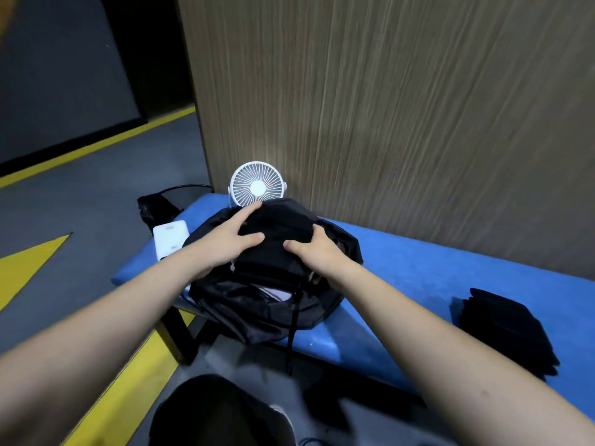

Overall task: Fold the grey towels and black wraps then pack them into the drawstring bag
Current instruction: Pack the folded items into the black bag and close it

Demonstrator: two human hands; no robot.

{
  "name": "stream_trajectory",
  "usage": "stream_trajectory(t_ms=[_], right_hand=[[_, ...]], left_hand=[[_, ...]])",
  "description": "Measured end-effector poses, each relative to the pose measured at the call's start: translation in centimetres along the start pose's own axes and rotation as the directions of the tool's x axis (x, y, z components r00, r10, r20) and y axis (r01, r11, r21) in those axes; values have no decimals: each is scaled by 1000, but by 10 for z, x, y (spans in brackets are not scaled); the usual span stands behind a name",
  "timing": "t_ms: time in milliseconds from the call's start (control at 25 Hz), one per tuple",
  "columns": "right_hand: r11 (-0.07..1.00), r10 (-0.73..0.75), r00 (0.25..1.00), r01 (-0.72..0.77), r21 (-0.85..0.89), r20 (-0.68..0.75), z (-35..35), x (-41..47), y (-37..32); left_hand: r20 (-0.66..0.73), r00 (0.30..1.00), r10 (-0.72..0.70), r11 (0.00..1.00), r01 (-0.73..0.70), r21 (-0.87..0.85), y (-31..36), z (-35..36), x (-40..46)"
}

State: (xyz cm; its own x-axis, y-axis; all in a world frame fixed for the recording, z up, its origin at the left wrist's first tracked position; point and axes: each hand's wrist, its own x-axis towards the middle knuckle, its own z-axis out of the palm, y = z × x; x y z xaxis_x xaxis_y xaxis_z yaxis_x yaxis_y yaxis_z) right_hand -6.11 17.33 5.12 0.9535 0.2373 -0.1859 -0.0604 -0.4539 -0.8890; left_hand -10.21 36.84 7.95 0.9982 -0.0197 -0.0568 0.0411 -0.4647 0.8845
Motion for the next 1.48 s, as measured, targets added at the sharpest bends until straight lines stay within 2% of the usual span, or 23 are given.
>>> stream_trajectory(t_ms=[120,200,280,360,400,480,560,640,880,1200,1320,1480], right_hand=[[999,13,1000,-14,-48,-21,-2,-2,2],[987,-33,996,20,-162,-78,-5,-6,0],[932,-183,968,115,-345,-171,-2,-12,-1],[804,-410,887,241,-544,-214,0,-21,0],[723,-514,838,308,-618,-184,-1,-23,2],[583,-607,793,409,-702,-42,-2,-25,6],[525,-579,811,448,-724,82,-3,-24,11],[528,-522,839,460,-714,154,-5,-21,15],[532,-371,885,452,-716,283,-7,-11,18],[545,-306,905,422,-725,297,2,4,25],[567,-330,904,421,-708,273,-5,-5,19],[554,-410,883,440,-707,227,-31,-37,17]], left_hand=[[-23,999,39,998,-40,-56,-11,-3,1],[-63,997,54,997,-57,-44,-10,-6,1],[-120,992,46,998,-42,37,-10,-6,0],[-167,973,161,968,-122,219,-8,-5,-3],[-149,951,272,910,-203,361,-6,-4,-5],[-2,892,453,679,-344,649,-4,-3,-9],[150,872,466,480,-391,785,-4,-4,-11],[212,893,396,412,-379,828,-11,-6,-11],[261,921,290,401,-364,840,-34,-5,-4],[290,934,209,464,-356,811,-41,-6,10],[275,929,247,466,-362,807,-27,-8,5],[194,905,379,498,-376,782,0,2,-11]])
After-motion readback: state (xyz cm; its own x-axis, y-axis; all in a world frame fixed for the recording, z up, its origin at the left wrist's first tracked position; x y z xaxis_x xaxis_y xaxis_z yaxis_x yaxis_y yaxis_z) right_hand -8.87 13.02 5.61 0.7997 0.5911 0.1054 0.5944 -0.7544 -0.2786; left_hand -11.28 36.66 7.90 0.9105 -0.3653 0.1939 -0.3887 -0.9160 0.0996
